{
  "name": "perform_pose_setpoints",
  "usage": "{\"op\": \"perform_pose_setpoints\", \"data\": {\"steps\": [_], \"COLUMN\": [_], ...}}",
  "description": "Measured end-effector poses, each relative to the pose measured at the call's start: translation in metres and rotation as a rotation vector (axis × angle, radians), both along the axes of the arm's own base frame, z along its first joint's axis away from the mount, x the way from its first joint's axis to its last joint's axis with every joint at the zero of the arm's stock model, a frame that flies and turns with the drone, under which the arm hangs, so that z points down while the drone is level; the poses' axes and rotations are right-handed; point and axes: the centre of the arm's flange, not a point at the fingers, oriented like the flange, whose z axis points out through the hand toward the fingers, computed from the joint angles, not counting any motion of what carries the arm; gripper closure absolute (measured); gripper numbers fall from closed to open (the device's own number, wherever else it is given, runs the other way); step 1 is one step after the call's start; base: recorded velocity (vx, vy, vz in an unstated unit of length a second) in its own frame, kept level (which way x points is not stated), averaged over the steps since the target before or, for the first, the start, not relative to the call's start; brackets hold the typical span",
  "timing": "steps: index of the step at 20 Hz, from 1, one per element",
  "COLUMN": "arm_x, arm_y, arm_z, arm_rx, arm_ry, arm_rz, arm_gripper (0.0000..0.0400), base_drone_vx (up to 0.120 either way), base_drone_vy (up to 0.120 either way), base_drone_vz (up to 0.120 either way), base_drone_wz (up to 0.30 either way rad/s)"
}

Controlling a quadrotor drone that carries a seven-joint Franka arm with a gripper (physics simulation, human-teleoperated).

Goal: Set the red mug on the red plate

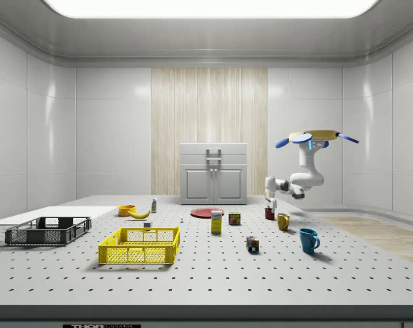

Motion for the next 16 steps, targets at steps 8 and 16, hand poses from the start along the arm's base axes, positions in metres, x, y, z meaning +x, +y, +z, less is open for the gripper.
{"op": "perform_pose_setpoints", "data": {"steps": [8,16], "arm_x": [0.0,0.0], "arm_y": [0.0,0.0], "arm_z": [0.016,0.019], "arm_rx": [0.0,0.0], "arm_ry": [0.0,0.0], "arm_rz": [0.0,0.0], "arm_gripper": [0.0132,0.0277], "base_drone_vx": [0.0,0.0], "base_drone_vy": [0.0,0.0], "base_drone_vz": [0.0,0.0], "base_drone_wz": [0.0,0.0]}}
